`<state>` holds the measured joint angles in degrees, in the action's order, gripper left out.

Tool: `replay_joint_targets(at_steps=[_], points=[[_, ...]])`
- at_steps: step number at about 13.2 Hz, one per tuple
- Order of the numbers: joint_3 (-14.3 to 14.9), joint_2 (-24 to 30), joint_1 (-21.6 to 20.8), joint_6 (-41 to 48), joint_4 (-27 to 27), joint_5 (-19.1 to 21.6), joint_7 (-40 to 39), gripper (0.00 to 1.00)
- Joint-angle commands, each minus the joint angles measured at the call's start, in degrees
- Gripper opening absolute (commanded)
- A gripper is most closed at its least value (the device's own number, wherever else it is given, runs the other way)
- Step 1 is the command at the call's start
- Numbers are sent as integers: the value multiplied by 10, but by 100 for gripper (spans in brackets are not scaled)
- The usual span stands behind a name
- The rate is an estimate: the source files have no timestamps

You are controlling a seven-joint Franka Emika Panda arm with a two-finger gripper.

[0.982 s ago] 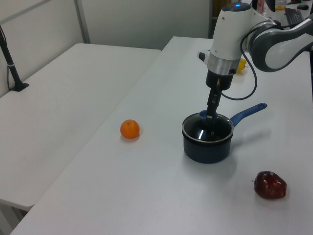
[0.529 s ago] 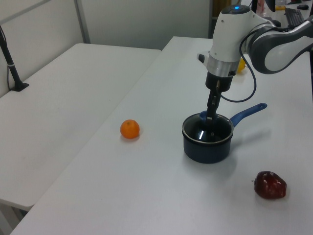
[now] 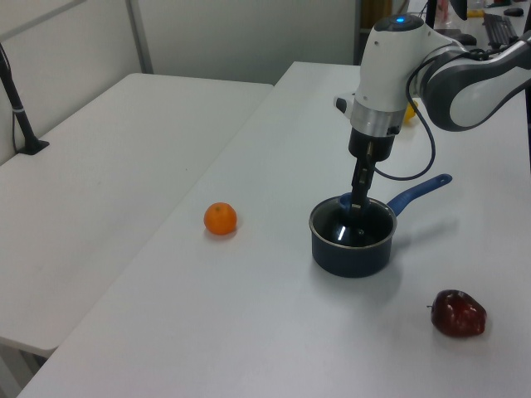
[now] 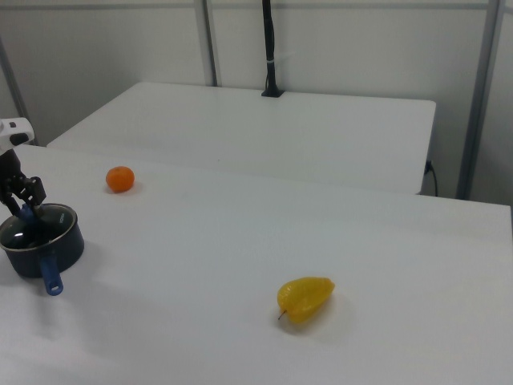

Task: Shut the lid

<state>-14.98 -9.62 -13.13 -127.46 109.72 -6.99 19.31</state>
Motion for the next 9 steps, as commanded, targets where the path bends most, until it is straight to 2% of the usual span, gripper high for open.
replay_joint_targets(at_steps=[1, 3, 7, 8, 9], points=[[5, 0, -10, -11, 3, -10, 20, 61], [5, 1, -5, -11, 2, -10, 20, 100], [11, 17, -2, -1, -10, -10, 20, 100], [13, 21, 3, 16, -19, -9, 20, 100], [15, 22, 19, 65, -49, -9, 16, 100]])
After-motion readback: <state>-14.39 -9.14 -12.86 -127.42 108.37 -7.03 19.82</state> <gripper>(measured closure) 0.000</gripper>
